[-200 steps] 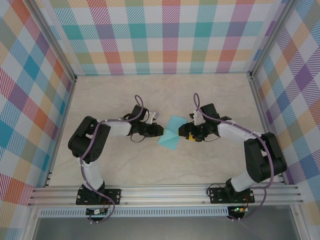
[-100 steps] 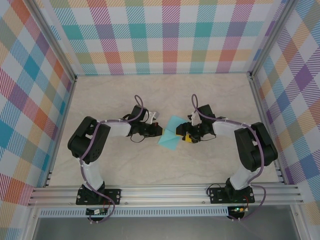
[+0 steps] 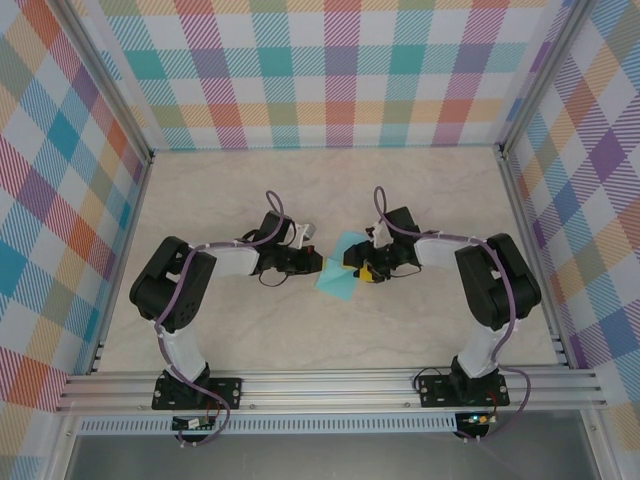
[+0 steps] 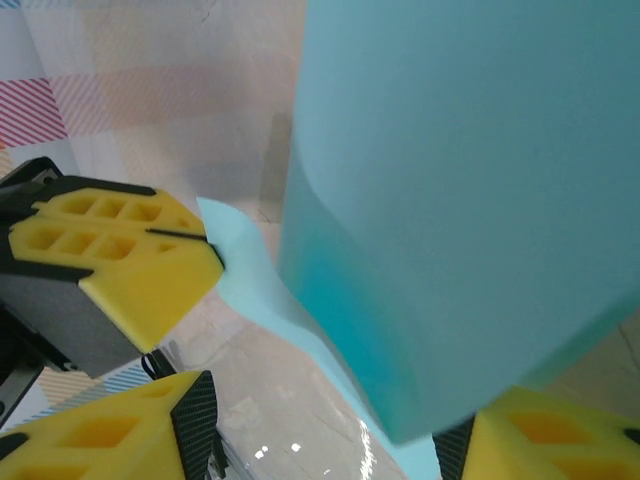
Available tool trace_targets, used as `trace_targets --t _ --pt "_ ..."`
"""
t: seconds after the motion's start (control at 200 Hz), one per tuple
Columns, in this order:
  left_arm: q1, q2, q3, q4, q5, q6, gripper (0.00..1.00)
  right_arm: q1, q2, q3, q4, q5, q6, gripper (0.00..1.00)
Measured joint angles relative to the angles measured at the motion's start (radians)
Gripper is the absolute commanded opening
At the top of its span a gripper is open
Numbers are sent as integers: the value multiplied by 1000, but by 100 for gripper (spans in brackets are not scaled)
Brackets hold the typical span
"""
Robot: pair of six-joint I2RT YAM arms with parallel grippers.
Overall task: Fold a paper plane with a square sheet of paper (fold left side to right side)
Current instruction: Turn over the paper at the center of the table.
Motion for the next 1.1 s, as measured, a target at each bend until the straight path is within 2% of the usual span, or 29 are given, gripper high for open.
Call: trace_targets --t 0.145,0.31,0.6,0.75,0.815,0.91,1.105 --pt "0 -11 -5 -3 -10 0 15 7 40 22 9 -4 16 47" --pt "2 -60 -23 -12 -39 1 38 10 41 23 26 -11 23 31" --pt "24 -243 -94 -42 -113 -8 54 10 26 24 28 -19 8 12" --pt "25 -357 -132 -68 -164 -47 66 10 -56 26 21 -21 -11 8" --pt "26 -421 -149 -78 -181 -77 77 5 -117 26 15 -21 -27 8" --pt "26 -547 -167 -95 -193 -121 99 -12 -236 28 14 -38 -61 8" --pt "26 -780 -148 -86 -168 -205 100 -58 -464 73 13 -118 -126 9"
